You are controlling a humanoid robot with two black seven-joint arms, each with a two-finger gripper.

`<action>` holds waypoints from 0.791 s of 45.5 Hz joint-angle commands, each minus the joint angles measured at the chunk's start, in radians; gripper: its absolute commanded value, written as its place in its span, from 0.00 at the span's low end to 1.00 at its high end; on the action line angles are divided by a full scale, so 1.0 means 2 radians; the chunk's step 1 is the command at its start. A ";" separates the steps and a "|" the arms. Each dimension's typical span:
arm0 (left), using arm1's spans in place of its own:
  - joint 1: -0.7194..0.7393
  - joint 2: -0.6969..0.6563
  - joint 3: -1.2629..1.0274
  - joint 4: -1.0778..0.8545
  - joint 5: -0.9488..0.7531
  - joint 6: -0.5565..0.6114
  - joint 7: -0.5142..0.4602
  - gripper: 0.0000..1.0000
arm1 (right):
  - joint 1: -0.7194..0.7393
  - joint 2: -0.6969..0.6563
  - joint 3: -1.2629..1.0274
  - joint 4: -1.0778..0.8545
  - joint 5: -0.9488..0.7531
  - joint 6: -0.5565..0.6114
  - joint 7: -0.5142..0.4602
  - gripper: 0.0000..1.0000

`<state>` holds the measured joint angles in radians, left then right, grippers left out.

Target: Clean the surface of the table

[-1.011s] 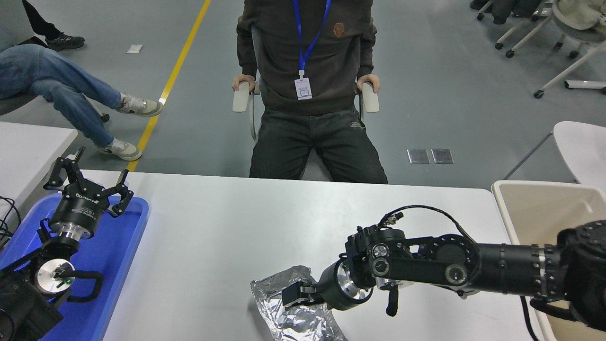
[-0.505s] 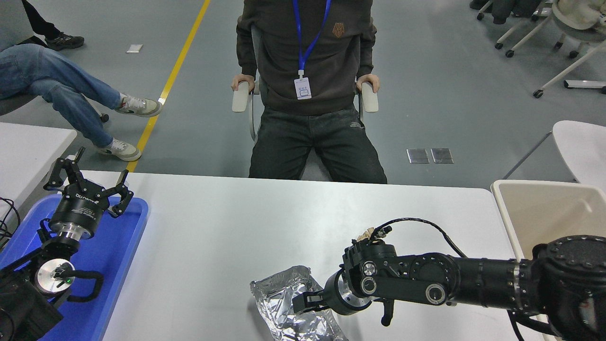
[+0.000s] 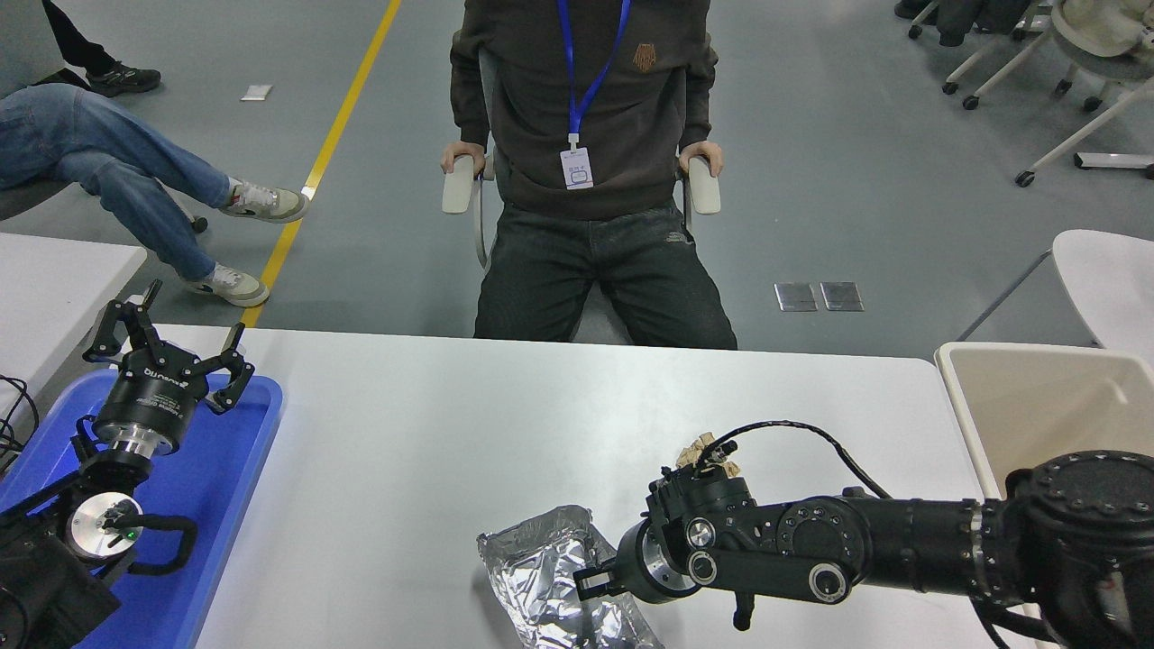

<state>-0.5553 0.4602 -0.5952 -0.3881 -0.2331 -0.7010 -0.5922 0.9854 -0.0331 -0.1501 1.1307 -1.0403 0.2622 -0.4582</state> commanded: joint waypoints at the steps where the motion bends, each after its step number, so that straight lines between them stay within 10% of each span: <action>1: 0.000 0.000 0.000 0.000 0.000 0.000 0.000 1.00 | 0.004 -0.001 -0.002 0.000 -0.008 0.000 0.006 0.00; 36: 0.000 0.000 0.000 0.000 0.000 0.000 -0.001 1.00 | 0.023 -0.005 0.018 0.014 0.002 0.002 0.005 0.00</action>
<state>-0.5553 0.4602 -0.5952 -0.3883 -0.2331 -0.7010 -0.5922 1.0048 -0.0394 -0.1354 1.1346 -1.0613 0.2624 -0.4467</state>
